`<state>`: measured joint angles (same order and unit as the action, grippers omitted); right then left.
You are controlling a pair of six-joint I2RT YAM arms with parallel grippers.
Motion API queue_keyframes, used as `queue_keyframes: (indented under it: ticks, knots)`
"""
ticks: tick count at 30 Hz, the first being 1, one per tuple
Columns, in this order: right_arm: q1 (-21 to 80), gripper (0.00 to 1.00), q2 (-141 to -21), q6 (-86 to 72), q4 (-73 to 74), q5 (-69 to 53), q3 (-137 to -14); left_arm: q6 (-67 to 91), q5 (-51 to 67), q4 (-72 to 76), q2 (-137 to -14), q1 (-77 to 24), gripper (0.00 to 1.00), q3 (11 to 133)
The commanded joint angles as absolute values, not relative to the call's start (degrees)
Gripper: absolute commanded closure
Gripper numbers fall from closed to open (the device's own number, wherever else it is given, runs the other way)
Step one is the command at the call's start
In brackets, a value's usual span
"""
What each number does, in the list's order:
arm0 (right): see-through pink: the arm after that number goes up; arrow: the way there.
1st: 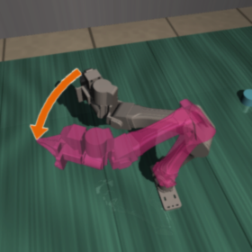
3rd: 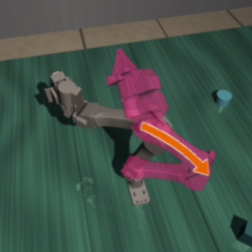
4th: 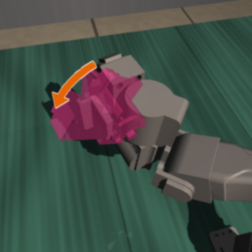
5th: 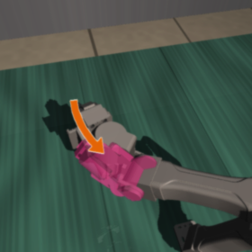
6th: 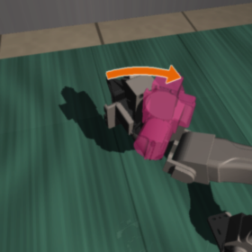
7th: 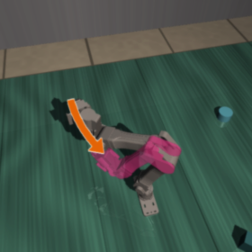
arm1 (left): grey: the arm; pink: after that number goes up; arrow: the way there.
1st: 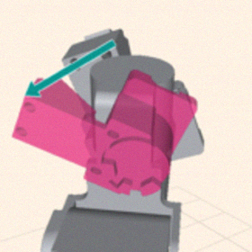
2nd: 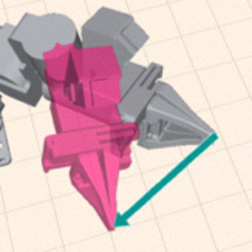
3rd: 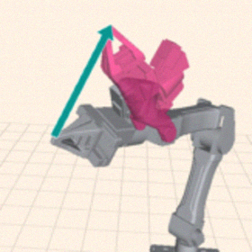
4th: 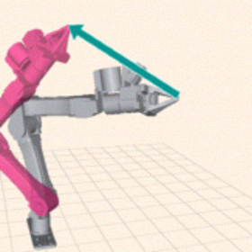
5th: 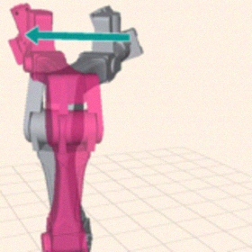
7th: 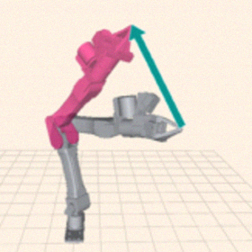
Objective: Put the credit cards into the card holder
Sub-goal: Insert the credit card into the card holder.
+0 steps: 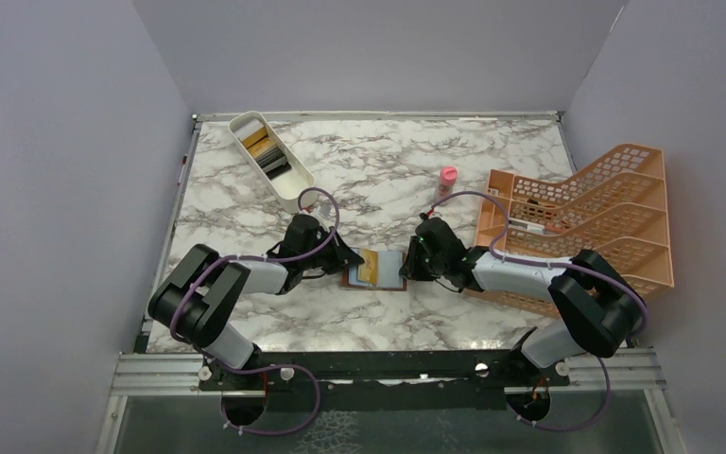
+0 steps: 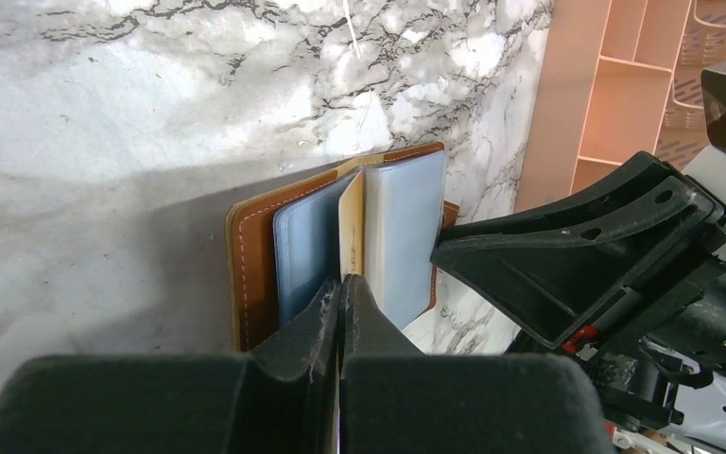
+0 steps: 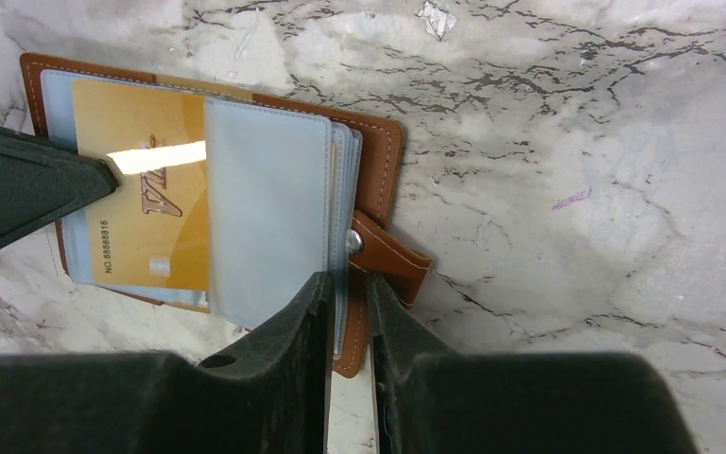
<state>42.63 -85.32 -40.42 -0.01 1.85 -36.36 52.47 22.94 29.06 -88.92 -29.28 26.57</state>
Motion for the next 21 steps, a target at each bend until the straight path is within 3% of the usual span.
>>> queue_keyframes:
  ticks: [1,21]
  knots:
    - [42.7,0.78,-87.5,-39.1,4.0,0.8,-34.2,52.3,23.3,30.1,-87.8,-29.9,1.00,26.5]
    - [42.7,0.78,-87.3,-39.1,3.9,0.8,-34.1,53.6,24.1,29.6,-86.6,-29.9,1.00,26.3]
